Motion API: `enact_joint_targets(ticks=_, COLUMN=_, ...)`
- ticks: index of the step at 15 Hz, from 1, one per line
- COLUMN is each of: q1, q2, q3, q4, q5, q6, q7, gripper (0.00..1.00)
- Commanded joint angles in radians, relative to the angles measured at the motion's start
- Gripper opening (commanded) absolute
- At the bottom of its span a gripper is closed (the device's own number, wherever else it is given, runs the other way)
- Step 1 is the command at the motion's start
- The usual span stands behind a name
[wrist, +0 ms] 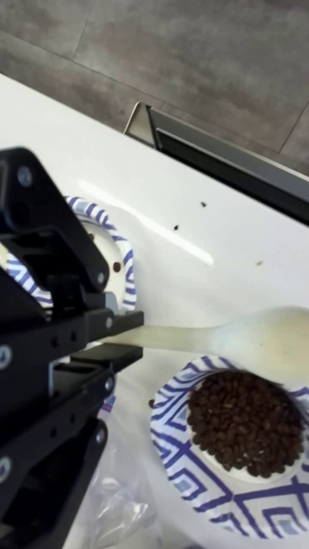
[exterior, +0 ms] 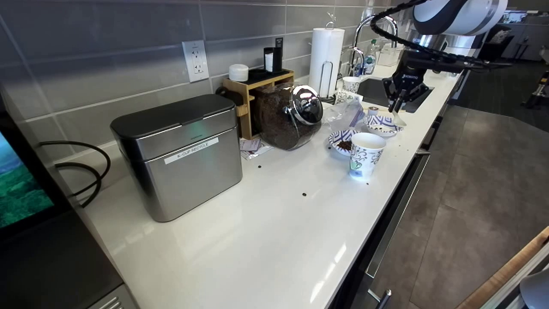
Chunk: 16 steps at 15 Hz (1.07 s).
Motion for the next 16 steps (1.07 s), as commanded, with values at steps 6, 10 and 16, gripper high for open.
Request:
enact_joint_targets(ticks=6, q1=0.001, q2=-0.005, q3=0.051, q4=-0.107, q5=0.005, q6=0.396, q7=0.054, gripper=0.13)
enact_joint_targets(ticks=10, q1=0.003, q2=-0.005, q3=0.058, q4=-0.131, q5=0.006, q6=0.443, q7=0.06, gripper=0.13)
enact_joint_targets(ticks=16, q1=-0.013, q2=0.024, q3=0.068, q4=-0.132, q5=-0.093, q6=0.553, q7=0.135, gripper=0.03)
